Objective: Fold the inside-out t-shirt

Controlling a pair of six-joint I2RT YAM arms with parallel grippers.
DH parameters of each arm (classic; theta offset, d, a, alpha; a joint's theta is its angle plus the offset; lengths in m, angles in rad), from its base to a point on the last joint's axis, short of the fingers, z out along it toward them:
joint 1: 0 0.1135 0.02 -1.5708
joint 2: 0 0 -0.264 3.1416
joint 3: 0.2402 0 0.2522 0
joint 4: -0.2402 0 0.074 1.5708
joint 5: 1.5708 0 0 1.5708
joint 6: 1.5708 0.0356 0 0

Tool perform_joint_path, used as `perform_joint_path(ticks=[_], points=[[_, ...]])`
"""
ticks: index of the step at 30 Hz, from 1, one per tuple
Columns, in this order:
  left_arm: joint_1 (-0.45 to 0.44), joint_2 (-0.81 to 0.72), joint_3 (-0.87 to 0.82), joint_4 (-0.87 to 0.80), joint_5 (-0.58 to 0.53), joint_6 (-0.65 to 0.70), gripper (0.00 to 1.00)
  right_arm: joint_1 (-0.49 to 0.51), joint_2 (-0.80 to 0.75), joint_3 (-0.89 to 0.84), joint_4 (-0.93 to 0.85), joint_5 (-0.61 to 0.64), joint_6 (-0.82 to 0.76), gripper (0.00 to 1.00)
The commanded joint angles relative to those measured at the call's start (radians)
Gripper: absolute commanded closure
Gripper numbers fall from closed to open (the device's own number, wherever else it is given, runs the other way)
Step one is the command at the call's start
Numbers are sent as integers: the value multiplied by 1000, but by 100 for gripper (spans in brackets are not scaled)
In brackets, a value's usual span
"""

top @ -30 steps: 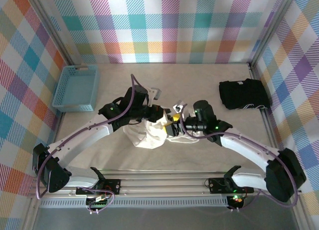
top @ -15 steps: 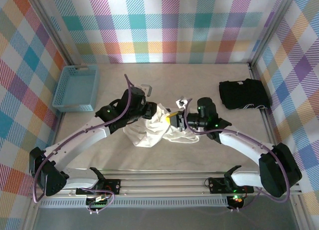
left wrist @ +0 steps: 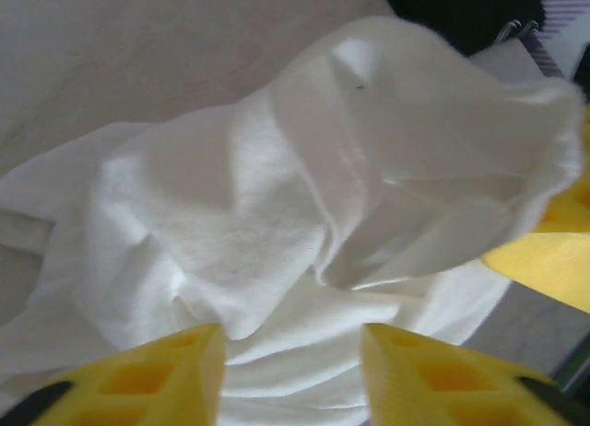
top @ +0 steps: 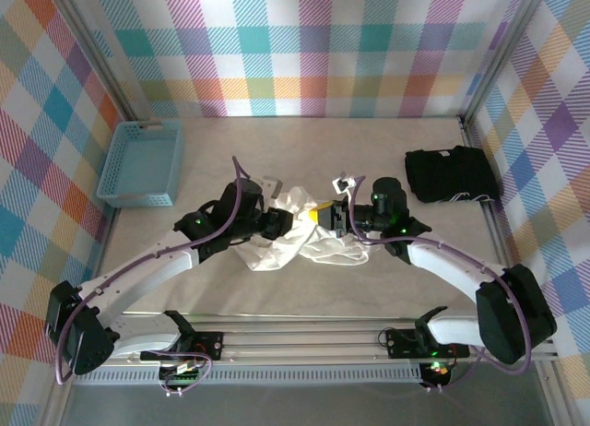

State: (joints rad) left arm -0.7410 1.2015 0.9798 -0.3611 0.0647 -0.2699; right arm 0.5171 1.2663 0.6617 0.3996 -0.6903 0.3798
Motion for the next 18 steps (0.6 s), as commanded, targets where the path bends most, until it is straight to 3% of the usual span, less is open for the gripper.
perform_joint_path(ticks=[1,5,18], points=[[7,23,25,59,73,17,67,-6,-1,-3,39,-27,7,100],[7,56,46,57,83,20,75,-5,-11,-6,30,-20,3,100],[12,127,72,74,48,11,69,-4,-30,-12,19,-18,-4,100]])
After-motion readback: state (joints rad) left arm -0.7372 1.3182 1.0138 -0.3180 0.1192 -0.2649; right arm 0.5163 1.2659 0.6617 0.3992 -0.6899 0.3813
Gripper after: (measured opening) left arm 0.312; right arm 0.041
